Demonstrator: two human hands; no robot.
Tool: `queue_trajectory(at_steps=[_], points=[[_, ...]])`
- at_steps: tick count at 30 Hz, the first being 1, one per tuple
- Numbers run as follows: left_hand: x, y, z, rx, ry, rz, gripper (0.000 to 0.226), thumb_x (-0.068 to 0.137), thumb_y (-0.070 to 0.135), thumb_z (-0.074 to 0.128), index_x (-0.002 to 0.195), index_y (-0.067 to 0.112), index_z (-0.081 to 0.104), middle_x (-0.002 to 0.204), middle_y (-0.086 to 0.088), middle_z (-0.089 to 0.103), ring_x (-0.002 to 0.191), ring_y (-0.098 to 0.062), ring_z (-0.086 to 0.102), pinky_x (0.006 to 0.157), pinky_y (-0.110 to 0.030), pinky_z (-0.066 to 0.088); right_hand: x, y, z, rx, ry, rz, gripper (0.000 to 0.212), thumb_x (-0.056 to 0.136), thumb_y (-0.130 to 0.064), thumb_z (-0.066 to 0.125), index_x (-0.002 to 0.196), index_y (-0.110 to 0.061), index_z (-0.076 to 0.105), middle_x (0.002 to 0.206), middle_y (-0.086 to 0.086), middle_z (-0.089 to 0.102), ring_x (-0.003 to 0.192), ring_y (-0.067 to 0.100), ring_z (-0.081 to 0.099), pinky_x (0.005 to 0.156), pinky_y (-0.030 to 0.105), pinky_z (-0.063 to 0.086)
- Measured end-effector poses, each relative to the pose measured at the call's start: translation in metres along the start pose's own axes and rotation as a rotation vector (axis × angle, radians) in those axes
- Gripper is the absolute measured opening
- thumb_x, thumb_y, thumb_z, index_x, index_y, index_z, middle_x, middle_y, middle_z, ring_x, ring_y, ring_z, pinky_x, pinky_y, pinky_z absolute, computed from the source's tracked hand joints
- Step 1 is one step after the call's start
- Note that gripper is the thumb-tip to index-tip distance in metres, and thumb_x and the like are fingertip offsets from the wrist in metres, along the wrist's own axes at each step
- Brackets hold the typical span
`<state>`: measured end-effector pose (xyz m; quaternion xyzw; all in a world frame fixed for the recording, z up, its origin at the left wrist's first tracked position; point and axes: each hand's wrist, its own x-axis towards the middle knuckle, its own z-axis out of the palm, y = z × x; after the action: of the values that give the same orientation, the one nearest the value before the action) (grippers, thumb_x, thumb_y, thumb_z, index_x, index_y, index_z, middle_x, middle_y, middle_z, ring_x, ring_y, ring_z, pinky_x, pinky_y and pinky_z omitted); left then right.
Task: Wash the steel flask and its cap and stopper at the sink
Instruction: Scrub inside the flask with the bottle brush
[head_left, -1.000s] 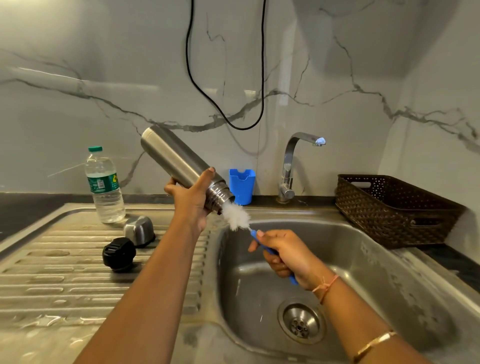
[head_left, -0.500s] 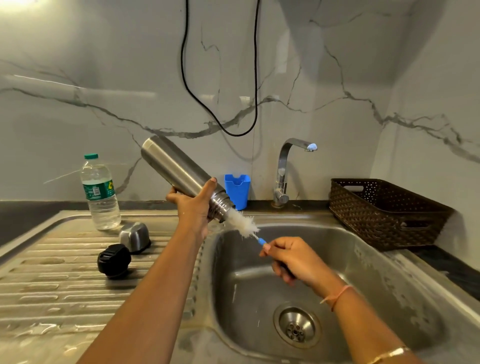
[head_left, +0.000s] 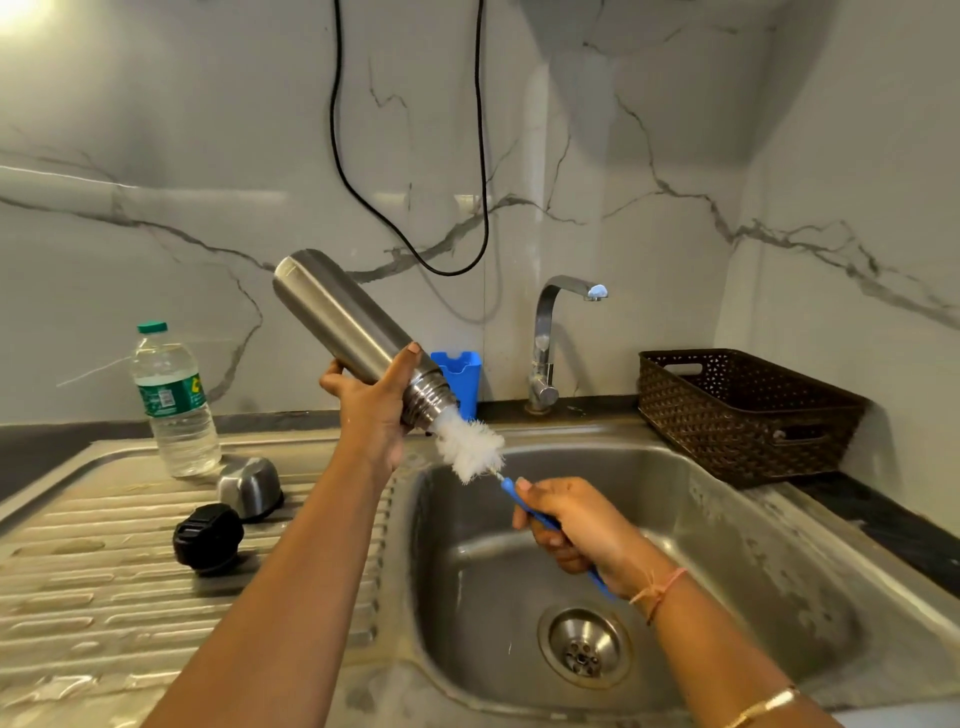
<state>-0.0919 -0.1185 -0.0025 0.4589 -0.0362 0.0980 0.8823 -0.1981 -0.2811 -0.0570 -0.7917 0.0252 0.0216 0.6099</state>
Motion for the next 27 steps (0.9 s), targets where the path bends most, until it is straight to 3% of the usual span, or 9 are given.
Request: queue_trajectory(at_steps=[4,8,11,15,19,21,24,25,27], points=[[0.0,-0.004,0.004,-0.018,0.049,-0.001,0.068,0.079,0.009,0.072,0.118,0.024,0.019,0.107,-0.005,0.047,0.086,-0.019,0.063,0.068,-0.037,0.056,0.002,0.006,0.009,-0.909,0.47,-0.434,0.025,0.097,-0.042,0.043,0.107,-0.021,0.052,0.088,-0.008,0.055,0.072,0.011,0.058,0.057,0.02,0.038],[0.003,0.0,0.003,-0.057,0.085,-0.024,0.063,0.08,0.013,0.073,0.114,0.022,0.021,0.107,-0.006,0.048,0.088,-0.021,0.064,0.079,-0.045,0.056,0.003,0.004,0.021,-1.186,0.685,-0.605,0.028,0.089,-0.031,0.04,0.071,-0.018,0.058,0.069,-0.002,0.057,0.043,0.016,0.053,0.039,0.024,0.027],[0.004,0.001,-0.001,-0.023,0.065,-0.017,0.066,0.079,0.013,0.074,0.118,0.022,0.021,0.11,-0.007,0.049,0.092,-0.024,0.064,0.08,-0.047,0.056,0.004,-0.006,0.018,-0.74,0.392,-0.391,0.033,0.097,-0.033,0.044,0.067,-0.02,0.047,0.066,-0.003,0.053,0.057,0.016,0.051,0.054,0.031,0.034],[0.002,-0.002,-0.003,-0.046,0.004,-0.037,0.068,0.08,0.011,0.073,0.122,0.022,0.02,0.112,-0.006,0.048,0.092,-0.021,0.062,0.072,-0.044,0.057,0.006,-0.006,-0.006,0.12,-0.083,-0.017,0.035,0.097,-0.03,0.048,0.067,-0.012,0.054,0.044,-0.006,0.033,0.032,0.004,0.023,0.035,0.017,0.017],[-0.001,-0.008,0.002,-0.033,-0.029,0.0,0.066,0.081,0.01,0.071,0.12,0.021,0.02,0.106,-0.004,0.049,0.084,-0.016,0.063,0.076,-0.045,0.055,0.005,0.002,-0.013,0.302,-0.23,0.115,0.035,0.1,-0.029,0.04,0.073,-0.011,0.053,0.045,-0.005,0.03,0.03,0.003,0.019,0.031,0.013,0.015],[-0.003,-0.012,0.004,-0.006,-0.008,0.027,0.065,0.081,0.009,0.071,0.118,0.022,0.019,0.105,-0.003,0.048,0.085,-0.016,0.062,0.076,-0.043,0.056,0.005,0.003,-0.005,0.047,-0.065,-0.003,0.031,0.101,-0.026,0.041,0.081,-0.009,0.058,0.051,0.0,0.042,0.036,0.01,0.034,0.035,0.018,0.026],[-0.002,-0.015,0.004,-0.005,0.074,0.037,0.066,0.079,0.009,0.073,0.116,0.023,0.019,0.107,-0.004,0.047,0.087,-0.018,0.062,0.073,-0.041,0.056,0.009,0.006,0.009,-0.811,0.367,-0.295,0.021,0.1,-0.027,0.037,0.107,-0.016,0.054,0.086,0.004,0.06,0.076,0.025,0.059,0.059,0.029,0.037],[-0.001,-0.014,0.003,-0.033,0.109,0.026,0.067,0.079,0.01,0.074,0.116,0.023,0.02,0.106,-0.004,0.048,0.087,-0.018,0.063,0.073,-0.041,0.057,0.008,0.004,0.012,-0.955,0.482,-0.376,0.02,0.099,-0.025,0.036,0.107,-0.016,0.052,0.091,0.002,0.061,0.078,0.025,0.061,0.058,0.03,0.034],[0.003,-0.009,0.001,-0.106,0.153,-0.008,0.067,0.079,0.012,0.074,0.118,0.021,0.021,0.104,-0.004,0.049,0.084,-0.018,0.063,0.074,-0.043,0.057,0.007,0.001,0.015,-1.081,0.573,-0.503,0.014,0.092,-0.021,0.042,0.089,-0.016,0.055,0.078,0.0,0.063,0.058,0.023,0.06,0.046,0.026,0.026]])
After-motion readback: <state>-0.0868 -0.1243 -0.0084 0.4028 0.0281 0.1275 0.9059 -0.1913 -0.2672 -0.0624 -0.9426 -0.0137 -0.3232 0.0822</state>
